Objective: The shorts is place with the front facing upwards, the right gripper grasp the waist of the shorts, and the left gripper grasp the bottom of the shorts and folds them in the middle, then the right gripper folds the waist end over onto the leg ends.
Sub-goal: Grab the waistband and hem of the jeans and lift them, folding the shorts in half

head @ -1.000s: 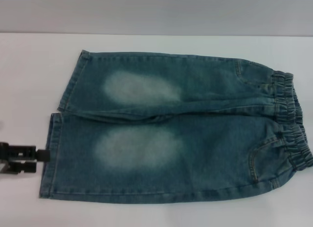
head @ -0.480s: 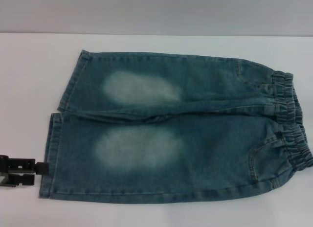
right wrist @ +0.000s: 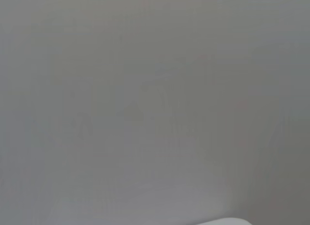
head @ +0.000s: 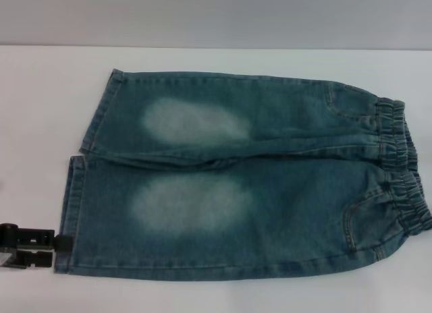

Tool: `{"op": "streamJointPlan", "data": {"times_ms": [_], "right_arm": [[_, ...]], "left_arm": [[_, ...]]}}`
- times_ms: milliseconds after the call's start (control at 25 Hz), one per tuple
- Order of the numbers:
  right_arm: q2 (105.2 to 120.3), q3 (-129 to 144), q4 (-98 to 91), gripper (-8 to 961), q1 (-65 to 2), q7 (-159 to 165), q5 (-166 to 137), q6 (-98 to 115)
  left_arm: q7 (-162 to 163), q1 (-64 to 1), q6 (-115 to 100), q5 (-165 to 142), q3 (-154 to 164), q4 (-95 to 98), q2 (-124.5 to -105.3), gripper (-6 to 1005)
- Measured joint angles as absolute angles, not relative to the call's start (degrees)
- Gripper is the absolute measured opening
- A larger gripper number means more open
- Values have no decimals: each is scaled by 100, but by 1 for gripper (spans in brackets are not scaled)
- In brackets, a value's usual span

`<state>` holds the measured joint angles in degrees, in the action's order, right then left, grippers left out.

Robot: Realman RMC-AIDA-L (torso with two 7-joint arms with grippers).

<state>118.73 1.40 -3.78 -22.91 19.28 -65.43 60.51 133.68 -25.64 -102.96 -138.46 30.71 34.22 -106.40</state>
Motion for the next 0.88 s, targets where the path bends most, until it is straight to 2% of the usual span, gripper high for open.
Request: {"op": "streamJointPlan", "data": {"times_ms": [880], "right_arm": [[11873,141,-377,750,-2342,1944,-6530,6046]], "left_arm": [[13515,-2595,-10019,-14262,3076,3419,-10704,832]]}}
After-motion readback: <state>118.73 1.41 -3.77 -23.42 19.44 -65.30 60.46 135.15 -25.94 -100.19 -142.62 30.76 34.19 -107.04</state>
